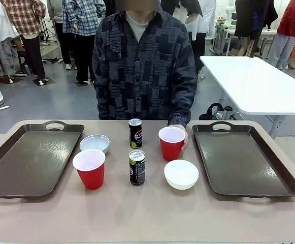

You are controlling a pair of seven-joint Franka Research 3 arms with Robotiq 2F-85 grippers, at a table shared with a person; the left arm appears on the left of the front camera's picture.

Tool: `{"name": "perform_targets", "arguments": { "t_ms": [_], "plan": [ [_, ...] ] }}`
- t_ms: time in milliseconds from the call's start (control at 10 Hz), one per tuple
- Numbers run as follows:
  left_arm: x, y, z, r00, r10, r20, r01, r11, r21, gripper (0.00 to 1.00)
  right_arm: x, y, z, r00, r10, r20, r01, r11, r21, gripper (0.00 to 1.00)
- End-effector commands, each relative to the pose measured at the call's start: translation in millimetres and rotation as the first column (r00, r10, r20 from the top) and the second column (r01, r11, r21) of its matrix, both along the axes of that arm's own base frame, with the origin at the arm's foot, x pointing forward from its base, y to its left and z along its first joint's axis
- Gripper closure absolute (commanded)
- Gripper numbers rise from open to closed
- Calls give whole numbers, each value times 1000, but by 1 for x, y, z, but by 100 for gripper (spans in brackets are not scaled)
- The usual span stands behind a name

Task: Prepare tableware on both trays.
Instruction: Pick up a Picnic Bowl from the table and place it on a Handle tray.

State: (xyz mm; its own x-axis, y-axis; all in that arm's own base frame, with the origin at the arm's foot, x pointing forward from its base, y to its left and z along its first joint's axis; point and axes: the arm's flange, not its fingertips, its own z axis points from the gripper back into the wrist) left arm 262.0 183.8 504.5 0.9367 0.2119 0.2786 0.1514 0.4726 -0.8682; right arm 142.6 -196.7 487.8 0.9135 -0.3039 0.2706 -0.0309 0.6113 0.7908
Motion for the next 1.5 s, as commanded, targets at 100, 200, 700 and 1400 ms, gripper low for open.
{"name": "perform_targets", "arguments": {
  "t_ms": [100, 200, 700, 1400],
  "plan": [
    [1, 2, 0, 1000, 14, 1, -14, 1000, 6, 0, 0, 0, 1, 1000, 9, 27, -9, 1000, 17, 0],
    [1, 2, 0, 1000, 14, 1, -14, 1000, 6, 0, 0, 0, 1, 1000, 9, 27, -9, 1000, 17, 0],
    [38, -59, 20, 996, -83, -34, 88, 971, 222, 0, 0, 0, 1, 1000, 9, 27, -9, 1000, 17, 0],
    [144, -255, 21, 951, -294, -97, 245, 525, 815, 0, 0, 0, 1, 1000, 9, 27, -9, 1000, 17, 0]
  ]
}}
